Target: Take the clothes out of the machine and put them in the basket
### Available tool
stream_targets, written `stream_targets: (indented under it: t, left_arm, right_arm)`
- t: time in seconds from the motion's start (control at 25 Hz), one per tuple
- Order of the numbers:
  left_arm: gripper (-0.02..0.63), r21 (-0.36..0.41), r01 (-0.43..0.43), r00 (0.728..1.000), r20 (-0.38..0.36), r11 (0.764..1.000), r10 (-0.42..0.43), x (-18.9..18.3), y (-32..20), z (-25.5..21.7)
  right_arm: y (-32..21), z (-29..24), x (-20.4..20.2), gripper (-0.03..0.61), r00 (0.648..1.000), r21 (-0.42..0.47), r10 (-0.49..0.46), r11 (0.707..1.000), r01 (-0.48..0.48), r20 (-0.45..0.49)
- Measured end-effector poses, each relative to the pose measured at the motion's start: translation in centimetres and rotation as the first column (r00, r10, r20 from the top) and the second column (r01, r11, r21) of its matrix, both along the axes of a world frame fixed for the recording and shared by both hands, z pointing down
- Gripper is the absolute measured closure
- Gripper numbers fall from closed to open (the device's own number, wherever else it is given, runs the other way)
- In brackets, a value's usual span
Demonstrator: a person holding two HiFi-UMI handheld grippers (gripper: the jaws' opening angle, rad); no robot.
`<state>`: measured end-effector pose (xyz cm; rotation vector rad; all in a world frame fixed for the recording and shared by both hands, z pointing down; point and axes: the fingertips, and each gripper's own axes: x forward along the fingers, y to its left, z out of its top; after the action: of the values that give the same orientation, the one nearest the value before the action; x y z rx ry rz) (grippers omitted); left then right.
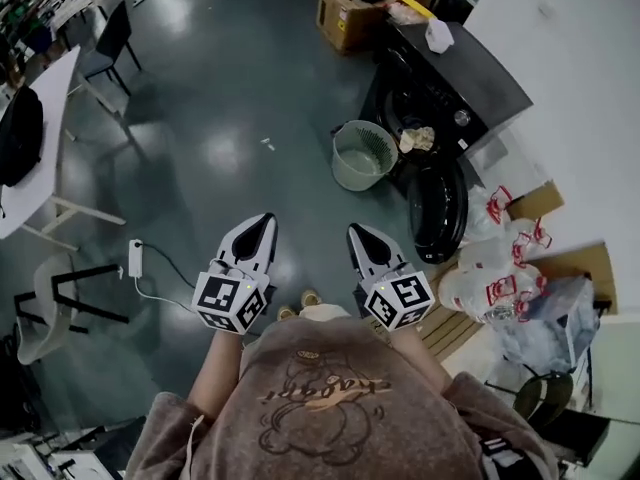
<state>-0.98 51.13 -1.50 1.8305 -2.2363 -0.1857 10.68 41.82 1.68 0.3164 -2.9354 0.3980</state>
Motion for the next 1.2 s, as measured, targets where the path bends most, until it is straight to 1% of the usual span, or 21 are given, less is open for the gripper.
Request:
stream_targets:
  t: [0.12, 0.24, 0.32, 0.4, 0.52, 0.64, 0.96, 1.2]
  left_arm:
    - [0.607, 0.001, -0.073, 0.997, -0.009, 0.997, 0.073, 0.8, -2.2, 0.4]
    - [0.607, 0.003, -0.137, 0.99, -0.011, 0.991, 0.137, 2.1, -4.6, 0.7]
    - [0.607, 0.005, -0.17, 0.985, -0.009, 0.985, 0.17, 2.8, -5.9, 0.8]
    - [0.607, 0.003, -0.195, 0.981, -0.006, 0.981, 0.195, 3.4, -7.0, 0.8]
    - [0.607, 0.0, -0.218, 0.976, 0.0, 0.976, 0.218, 4.1, -8.9, 0.8]
    - [0.607, 0.0, -0.223, 0.975, 0.011, 0.975, 0.223, 4.6, -11.0, 0.7]
    - [0.607, 0.013, -0.191, 0.981, 0.024, 0.982, 0.191, 5.2, -15.0, 1.1]
    - [0.607, 0.006, -0.199, 0.98, 0.011, 0.98, 0.199, 4.4, -17.9, 1.9]
  right_arm:
    - [-1.6, 0.1, 2.4, 0.583, 0.995, 0.002, 0.098, 0.995, -0.098, -0.007]
    - [-3.3, 0.6, 4.9, 0.582, 0.984, -0.004, 0.179, 0.984, -0.179, -0.02]
    - [-4.2, 0.8, 5.8, 0.583, 0.976, -0.006, 0.214, 0.977, -0.215, -0.024]
    - [-4.9, 0.7, 6.1, 0.582, 0.973, -0.003, 0.231, 0.973, -0.231, -0.021]
    - [-6.3, 0.7, 6.3, 0.582, 0.972, -0.003, 0.236, 0.972, -0.236, -0.013]
    - [-8.3, 0.7, 6.5, 0.582, 0.973, -0.003, 0.233, 0.973, -0.233, -0.001]
    - [-13.7, 1.1, 6.3, 0.582, 0.982, 0.021, 0.19, 0.982, -0.19, 0.012]
    - [-16.0, 1.6, 4.9, 0.583, 0.985, 0.024, 0.17, 0.985, -0.17, -0.004]
